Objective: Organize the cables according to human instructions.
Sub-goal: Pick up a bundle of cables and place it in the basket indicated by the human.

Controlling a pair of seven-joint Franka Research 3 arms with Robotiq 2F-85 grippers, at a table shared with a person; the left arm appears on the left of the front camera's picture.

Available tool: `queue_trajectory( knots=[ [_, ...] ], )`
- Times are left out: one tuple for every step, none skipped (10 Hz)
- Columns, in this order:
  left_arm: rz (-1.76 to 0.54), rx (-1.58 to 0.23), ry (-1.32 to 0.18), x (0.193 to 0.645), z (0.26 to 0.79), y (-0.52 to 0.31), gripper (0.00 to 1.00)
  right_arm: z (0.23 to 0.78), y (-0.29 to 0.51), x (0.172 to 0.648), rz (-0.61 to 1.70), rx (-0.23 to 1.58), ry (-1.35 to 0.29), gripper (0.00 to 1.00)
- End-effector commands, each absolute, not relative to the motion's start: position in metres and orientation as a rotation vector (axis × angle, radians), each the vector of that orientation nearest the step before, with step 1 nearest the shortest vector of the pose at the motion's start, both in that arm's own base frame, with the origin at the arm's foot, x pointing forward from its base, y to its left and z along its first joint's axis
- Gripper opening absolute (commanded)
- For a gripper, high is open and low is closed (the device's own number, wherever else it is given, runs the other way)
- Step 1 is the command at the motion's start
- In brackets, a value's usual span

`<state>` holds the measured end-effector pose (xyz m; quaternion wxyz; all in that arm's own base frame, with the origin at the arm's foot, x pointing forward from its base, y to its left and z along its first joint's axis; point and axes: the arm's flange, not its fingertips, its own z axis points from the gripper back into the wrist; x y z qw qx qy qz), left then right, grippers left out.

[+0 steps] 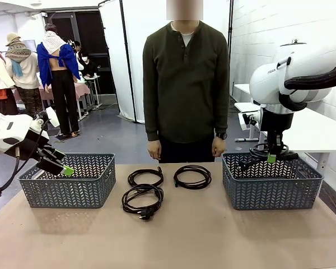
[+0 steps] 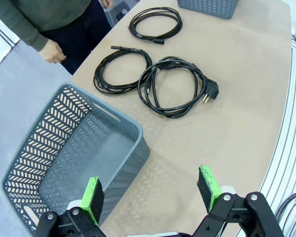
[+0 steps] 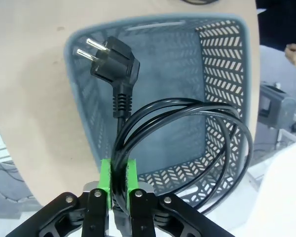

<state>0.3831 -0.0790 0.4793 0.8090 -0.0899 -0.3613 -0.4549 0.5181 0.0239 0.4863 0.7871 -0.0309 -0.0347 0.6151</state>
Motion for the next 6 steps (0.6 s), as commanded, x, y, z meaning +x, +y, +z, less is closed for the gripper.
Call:
queue_trajectory(
  knots=[
    [-0.977, -0.198, -0.775, 0.386, 0.477, -0.076, 1.00, 0.488, 0.017, 0.534, 1.396, -0.047, -0.117, 0.00],
    [-0.977, -0.198, -0.775, 0.386, 0.477, -0.076, 1.00, 0.486, 0.014, 0.540, 1.396, -0.048, -0.124, 0.00],
    [-0.977, -0.198, -0.775, 0.386, 0.477, -0.076, 1.00, 0.483, 0.012, 0.545, 1.393, -0.044, -0.114, 0.00],
    [-0.977, -0.198, -0.775, 0.386, 0.477, -0.076, 1.00, 0.479, 0.012, 0.549, 1.393, -0.042, -0.108, 0.00],
    [-0.977, -0.198, -0.775, 0.386, 0.477, -0.076, 1.00, 0.476, 0.012, 0.552, 1.386, -0.034, -0.112, 0.00],
    [-0.977, -0.198, -0.775, 0.386, 0.477, -0.076, 1.00, 0.474, 0.011, 0.554, 1.389, -0.029, -0.109, 0.00]
  ],
)
